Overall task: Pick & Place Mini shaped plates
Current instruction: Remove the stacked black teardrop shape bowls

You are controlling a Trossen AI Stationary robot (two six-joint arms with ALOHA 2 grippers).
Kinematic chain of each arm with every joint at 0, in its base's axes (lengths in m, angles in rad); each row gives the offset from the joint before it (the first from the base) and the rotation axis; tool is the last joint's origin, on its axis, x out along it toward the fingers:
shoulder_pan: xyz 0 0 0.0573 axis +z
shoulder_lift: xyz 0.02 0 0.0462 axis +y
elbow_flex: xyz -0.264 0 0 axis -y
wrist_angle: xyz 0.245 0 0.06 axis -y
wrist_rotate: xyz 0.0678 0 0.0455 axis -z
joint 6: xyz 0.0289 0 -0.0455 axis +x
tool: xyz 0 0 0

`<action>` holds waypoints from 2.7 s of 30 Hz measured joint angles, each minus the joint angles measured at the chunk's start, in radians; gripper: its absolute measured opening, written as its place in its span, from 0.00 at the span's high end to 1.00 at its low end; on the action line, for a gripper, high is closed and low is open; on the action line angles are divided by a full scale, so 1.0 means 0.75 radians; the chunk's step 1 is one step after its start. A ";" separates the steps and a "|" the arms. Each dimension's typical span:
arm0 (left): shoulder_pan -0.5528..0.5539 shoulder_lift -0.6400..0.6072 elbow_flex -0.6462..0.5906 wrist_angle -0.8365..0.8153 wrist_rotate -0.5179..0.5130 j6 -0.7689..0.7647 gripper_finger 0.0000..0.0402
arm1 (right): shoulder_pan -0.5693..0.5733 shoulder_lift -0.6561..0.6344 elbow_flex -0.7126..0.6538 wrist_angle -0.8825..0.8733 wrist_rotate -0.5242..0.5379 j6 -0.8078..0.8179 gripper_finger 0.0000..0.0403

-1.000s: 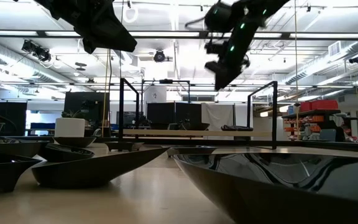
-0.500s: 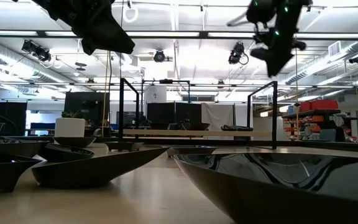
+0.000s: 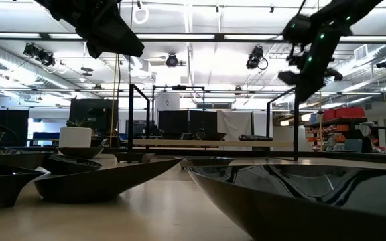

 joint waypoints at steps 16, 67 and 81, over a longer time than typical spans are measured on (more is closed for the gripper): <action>0.028 0.000 0.000 0.030 -0.114 0.002 0.74 | 0.592 -0.161 0.004 0.273 0.070 -0.078 0.99; 0.124 0.000 -0.001 0.044 -0.050 0.002 0.74 | 0.062 1.242 1.140 -0.539 -0.289 -0.276 0.45; 0.124 0.000 -0.001 0.044 -0.050 0.002 0.74 | 0.061 1.258 1.141 -0.504 -0.228 -0.293 0.41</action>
